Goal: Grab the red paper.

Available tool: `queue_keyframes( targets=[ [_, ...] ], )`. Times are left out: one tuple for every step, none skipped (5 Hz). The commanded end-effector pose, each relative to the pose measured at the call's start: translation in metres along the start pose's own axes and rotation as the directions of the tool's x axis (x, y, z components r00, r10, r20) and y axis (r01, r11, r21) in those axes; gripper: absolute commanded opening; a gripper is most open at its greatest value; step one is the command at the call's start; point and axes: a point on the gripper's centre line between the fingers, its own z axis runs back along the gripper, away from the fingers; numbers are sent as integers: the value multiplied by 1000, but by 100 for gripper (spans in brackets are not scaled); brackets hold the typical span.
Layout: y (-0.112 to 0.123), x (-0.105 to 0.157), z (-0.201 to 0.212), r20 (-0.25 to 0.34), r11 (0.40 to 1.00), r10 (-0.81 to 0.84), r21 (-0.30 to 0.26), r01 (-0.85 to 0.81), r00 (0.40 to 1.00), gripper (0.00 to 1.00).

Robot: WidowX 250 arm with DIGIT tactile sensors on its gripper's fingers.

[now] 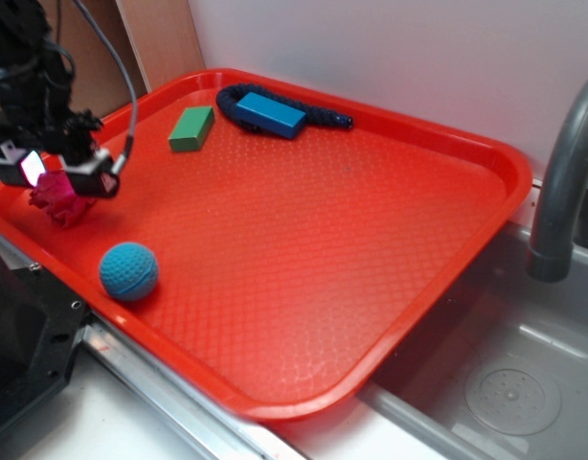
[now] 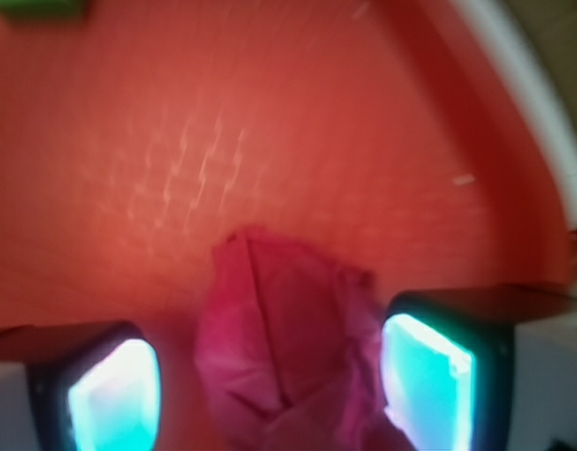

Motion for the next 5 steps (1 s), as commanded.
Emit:
queue_keyframes(
  targets=[
    [-1,-3,-21,35,994,-87,73,85,996,0],
    [-4,-4,-12,53,990,-120,75,116,991,0],
    [-17,2,16,80,984,-172,60,167,982,0],
    [-49,9,69,113,959,-278,-16,282,954,0],
    [-77,10,123,184,943,-304,-79,322,935,0]
  ],
)
